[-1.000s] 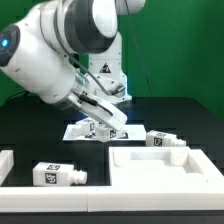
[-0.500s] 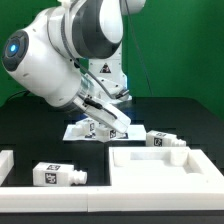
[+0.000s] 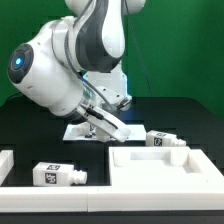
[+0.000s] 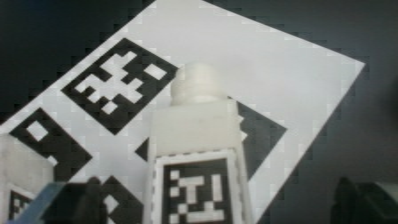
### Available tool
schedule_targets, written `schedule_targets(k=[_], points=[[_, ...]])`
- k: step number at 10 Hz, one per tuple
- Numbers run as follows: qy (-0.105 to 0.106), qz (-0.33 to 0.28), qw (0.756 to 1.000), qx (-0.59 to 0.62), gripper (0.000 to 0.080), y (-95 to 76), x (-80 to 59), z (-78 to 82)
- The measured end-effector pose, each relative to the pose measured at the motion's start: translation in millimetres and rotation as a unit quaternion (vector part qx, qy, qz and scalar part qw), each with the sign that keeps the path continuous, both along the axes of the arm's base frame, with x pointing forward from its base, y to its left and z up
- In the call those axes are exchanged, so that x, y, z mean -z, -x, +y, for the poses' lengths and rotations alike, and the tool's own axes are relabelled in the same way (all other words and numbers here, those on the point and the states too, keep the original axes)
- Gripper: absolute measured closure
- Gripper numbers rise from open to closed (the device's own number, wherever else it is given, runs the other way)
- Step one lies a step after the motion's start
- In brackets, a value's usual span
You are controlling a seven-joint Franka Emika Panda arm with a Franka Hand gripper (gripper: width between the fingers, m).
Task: Assemble one leg
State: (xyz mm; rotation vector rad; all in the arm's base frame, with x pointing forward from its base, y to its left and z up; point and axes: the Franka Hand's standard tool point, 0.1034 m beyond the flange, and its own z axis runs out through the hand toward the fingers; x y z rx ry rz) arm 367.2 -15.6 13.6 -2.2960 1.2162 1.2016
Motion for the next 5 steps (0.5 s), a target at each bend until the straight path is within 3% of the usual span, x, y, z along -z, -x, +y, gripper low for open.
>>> schedule_targets(k=[3, 5], points=[[-0.001, 0.001, 1.0, 0.0, 0.0516, 0.6, -0.2, 0.4], [-0.001, 0.001, 1.0, 0.0, 0.0515, 0.5, -0.5, 0.5]])
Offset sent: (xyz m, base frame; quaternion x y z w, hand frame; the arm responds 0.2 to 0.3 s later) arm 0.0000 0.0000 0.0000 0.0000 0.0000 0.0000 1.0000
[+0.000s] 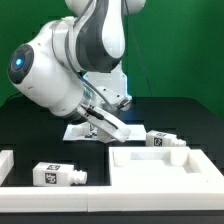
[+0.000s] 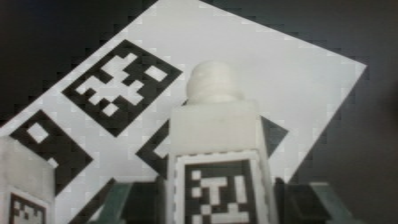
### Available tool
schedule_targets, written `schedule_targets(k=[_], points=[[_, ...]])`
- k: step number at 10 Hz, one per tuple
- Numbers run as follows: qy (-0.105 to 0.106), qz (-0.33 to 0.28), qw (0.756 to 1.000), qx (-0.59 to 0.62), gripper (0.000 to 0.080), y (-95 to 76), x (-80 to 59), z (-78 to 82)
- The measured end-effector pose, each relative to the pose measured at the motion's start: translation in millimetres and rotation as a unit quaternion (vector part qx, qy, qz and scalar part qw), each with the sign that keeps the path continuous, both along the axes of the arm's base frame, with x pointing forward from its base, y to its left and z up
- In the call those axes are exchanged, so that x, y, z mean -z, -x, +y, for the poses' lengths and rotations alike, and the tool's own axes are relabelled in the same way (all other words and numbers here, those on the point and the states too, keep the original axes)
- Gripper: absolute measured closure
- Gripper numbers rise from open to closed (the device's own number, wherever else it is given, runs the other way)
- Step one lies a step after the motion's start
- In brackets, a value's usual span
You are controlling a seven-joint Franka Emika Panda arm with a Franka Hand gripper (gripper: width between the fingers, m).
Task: Assemble one leg
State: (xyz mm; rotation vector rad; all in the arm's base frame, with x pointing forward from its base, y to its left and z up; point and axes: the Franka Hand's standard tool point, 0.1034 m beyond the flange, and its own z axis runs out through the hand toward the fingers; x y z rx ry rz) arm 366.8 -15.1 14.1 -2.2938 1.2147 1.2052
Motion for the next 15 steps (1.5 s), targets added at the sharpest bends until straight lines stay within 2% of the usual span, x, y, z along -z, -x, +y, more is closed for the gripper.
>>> schedule_targets(k=[1, 2, 3, 4, 5, 6, 7, 8, 9, 10, 11, 12, 13, 14, 15], points=[[0.005, 0.004, 1.0, 0.003, 0.0515, -3.8, -3.7, 2.7], [0.005, -0.009, 1.0, -0.001, 0.0515, -22.8, -27.8, 11.1], [0.001, -0.041, 0.999, -0.008, 0.0515, -45.5, -58.2, 15.5], [0.005, -0.055, 0.998, -0.002, 0.0515, -64.2, -77.8, 15.4], [0.029, -0.102, 0.994, -0.015, 0.0515, -94.7, -96.7, 18.2], [0.06, -0.152, 0.986, -0.036, 0.0515, -106.9, -104.4, 24.8], [0.075, -0.168, 0.982, -0.036, 0.0515, -99.9, -100.0, 28.3], [0.087, -0.181, 0.979, -0.034, 0.0515, -101.7, -99.7, 29.1], [0.115, -0.216, 0.969, -0.034, 0.0515, -111.2, -100.2, 30.6], [0.131, -0.239, 0.961, -0.047, 0.0515, -114.9, -102.0, 33.5], [0.15, -0.283, 0.944, -0.085, 0.0515, -138.3, -114.5, 39.9], [0.151, -0.327, 0.926, -0.11, 0.0515, -167.6, -132.9, 51.5], [0.168, -0.38, 0.901, -0.127, 0.0515, -189.2, -141.8, 61.4], [0.185, -0.412, 0.882, -0.134, 0.0515, -190.2, -144.7, 73.6], [0.199, -0.428, 0.873, -0.124, 0.0515, -186.3, -140.6, 74.7]])
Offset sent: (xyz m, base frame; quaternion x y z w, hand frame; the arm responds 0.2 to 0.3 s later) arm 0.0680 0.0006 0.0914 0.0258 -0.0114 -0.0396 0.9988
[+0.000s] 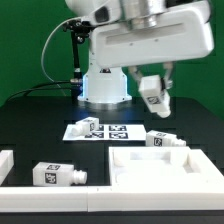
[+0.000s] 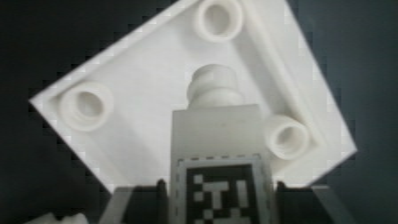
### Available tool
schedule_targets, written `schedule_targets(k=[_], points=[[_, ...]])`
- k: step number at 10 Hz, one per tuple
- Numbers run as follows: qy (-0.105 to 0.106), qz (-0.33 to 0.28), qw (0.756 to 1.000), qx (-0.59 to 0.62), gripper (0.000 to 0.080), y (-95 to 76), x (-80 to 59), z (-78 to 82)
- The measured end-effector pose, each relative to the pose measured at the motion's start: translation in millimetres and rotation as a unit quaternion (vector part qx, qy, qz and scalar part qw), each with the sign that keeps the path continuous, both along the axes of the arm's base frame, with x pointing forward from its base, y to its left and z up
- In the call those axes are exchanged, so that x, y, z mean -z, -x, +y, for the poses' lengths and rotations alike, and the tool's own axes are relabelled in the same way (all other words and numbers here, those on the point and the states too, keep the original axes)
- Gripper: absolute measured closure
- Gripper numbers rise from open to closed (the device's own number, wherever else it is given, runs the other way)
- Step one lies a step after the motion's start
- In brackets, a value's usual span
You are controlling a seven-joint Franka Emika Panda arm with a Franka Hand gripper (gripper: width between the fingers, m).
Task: Assemble one leg
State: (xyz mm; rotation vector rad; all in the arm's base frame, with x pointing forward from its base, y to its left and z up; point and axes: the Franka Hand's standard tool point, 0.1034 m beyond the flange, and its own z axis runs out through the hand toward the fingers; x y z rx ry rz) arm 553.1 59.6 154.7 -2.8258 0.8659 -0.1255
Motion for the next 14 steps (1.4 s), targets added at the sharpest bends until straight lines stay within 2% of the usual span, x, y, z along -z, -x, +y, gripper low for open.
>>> schedule_targets(k=[1, 3, 4, 5, 6, 7, 9, 10, 11, 12, 13, 14], points=[[0.008, -0.024, 1.0, 0.013, 0.0515, -2.1, 1.2, 1.1], [0.028, -0.083, 0.996, 0.016, 0.0515, -5.4, 3.5, 14.3], [0.06, -0.091, 0.993, -0.042, 0.0515, -15.5, 8.7, 28.3], [0.094, -0.111, 0.984, -0.105, 0.0515, -32.2, 13.1, 51.8], [0.112, -0.134, 0.976, -0.134, 0.0515, -35.2, 20.2, 63.8], [0.119, -0.168, 0.97, -0.129, 0.0515, -37.6, 21.9, 56.8], [0.122, -0.168, 0.969, -0.135, 0.0515, -33.4, 27.3, 59.8], [0.136, -0.171, 0.961, -0.17, 0.0515, -38.2, 27.6, 52.9], [0.163, -0.168, 0.948, -0.217, 0.0515, -50.8, 32.7, 36.8], [0.182, -0.171, 0.936, -0.25, 0.0515, -70.3, 30.3, 34.0], [0.187, -0.176, 0.933, -0.254, 0.0515, -80.6, 29.4, 33.8], [0.183, -0.174, 0.937, -0.243, 0.0515, -78.6, 30.5, 31.5]])
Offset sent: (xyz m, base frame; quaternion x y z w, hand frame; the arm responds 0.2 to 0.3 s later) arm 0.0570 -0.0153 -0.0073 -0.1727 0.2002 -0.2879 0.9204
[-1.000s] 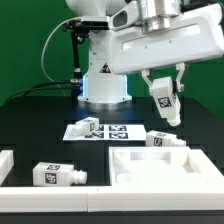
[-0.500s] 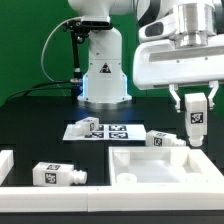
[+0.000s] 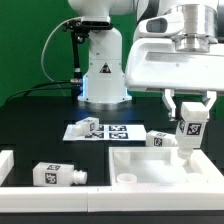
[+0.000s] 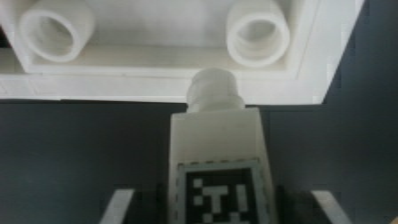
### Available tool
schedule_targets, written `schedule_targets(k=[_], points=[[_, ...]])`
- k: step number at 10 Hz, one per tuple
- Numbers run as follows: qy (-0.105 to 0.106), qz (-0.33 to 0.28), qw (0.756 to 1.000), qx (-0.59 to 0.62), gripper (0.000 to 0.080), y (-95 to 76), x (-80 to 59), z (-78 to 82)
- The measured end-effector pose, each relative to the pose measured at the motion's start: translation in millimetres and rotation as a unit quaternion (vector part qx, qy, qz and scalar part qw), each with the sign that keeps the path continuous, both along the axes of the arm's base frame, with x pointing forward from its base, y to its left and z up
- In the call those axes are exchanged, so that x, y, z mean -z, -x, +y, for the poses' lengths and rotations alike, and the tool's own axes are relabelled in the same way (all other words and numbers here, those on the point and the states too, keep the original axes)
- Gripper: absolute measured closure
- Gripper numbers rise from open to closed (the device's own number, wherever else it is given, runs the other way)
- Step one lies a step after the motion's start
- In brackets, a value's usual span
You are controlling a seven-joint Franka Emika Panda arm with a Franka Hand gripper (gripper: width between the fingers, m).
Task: Assemble one leg
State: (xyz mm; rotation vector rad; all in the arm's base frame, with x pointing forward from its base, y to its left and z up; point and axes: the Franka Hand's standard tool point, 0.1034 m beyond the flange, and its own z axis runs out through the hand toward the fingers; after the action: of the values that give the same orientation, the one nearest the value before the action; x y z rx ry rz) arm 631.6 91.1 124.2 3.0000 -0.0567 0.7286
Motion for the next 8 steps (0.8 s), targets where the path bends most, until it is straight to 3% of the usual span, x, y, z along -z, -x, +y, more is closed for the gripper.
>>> schedule_targets(k=[2, 4, 5, 8], points=[[0.001, 0.001, 1.0, -0.001, 0.0515, 0.4, 1.1, 0.5], [-0.011, -0.031, 0.999, -0.008, 0.0515, -3.2, 3.3, 19.0], [-0.016, -0.052, 0.998, -0.008, 0.0515, -2.2, 10.9, 23.5], [-0.014, -0.053, 0.998, -0.008, 0.0515, 0.0, 21.2, 23.9]])
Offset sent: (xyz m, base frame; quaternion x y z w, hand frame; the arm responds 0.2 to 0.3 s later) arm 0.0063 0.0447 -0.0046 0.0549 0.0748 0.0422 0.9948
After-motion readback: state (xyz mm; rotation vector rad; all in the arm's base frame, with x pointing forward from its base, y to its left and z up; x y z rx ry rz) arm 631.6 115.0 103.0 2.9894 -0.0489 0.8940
